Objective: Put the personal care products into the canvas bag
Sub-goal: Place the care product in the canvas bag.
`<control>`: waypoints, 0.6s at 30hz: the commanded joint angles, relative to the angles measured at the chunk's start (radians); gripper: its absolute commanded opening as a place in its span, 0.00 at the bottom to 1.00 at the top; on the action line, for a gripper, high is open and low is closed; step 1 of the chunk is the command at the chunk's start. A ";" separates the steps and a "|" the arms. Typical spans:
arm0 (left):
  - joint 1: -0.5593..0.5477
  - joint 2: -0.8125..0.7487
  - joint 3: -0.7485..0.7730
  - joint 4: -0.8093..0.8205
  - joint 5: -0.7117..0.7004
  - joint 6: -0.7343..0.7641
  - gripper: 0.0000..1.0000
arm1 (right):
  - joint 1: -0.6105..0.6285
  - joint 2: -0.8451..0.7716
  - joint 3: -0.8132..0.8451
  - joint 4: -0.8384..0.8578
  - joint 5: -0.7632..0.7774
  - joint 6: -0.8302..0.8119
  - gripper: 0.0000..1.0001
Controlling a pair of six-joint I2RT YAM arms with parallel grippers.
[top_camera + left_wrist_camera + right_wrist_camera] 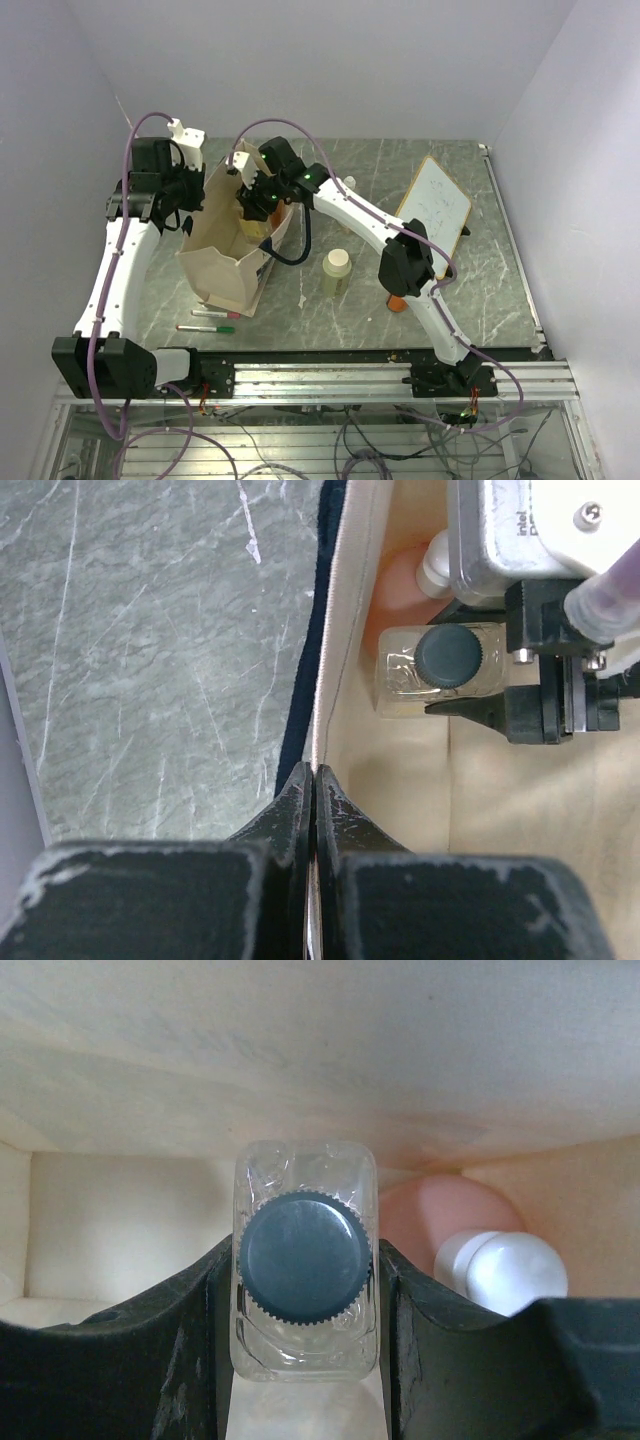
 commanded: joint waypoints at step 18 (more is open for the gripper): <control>0.012 0.014 -0.053 0.005 0.005 0.042 0.07 | -0.025 -0.035 -0.001 0.152 0.154 -0.021 0.00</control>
